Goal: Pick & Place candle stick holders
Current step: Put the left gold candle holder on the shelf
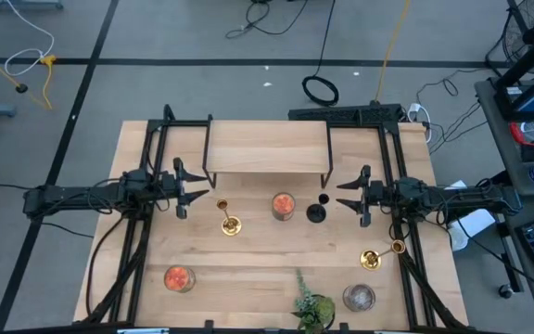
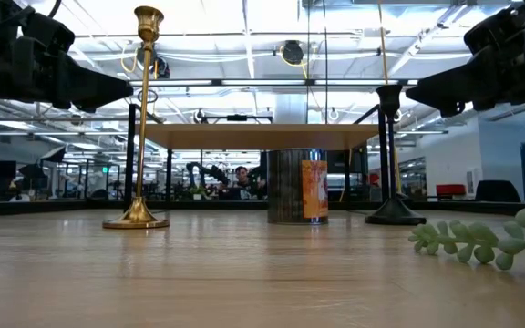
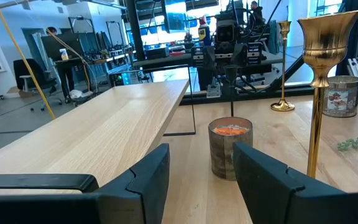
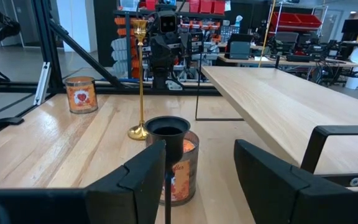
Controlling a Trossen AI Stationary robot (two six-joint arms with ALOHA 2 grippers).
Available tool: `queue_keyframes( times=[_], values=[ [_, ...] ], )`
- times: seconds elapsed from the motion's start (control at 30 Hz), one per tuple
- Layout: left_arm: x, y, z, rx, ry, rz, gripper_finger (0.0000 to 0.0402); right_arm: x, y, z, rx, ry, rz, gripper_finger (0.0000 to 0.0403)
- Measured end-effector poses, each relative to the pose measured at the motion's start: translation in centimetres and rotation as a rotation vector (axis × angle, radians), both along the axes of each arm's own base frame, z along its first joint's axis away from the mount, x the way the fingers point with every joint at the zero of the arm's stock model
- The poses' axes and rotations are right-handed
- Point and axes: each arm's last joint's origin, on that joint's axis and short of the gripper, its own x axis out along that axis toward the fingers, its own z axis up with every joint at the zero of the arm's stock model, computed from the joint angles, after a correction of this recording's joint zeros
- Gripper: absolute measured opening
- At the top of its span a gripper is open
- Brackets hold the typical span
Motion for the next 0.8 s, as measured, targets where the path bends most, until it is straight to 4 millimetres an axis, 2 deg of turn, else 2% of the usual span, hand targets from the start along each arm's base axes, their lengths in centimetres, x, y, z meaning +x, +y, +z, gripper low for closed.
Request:
queue_keyframes(
  times=[0.6,0.8],
  values=[
    [0.0,0.0,0.2,0.0,-0.02,0.0,0.0182,-0.1,0.0,1.4,0.022,-0.146,0.001,0.0187],
    [0.0,0.0,0.1,-0.164,-0.036,-0.012,0.0182,-0.1,0.0,1.8,0.01,-0.188,-0.002,0.0187]
  ],
)
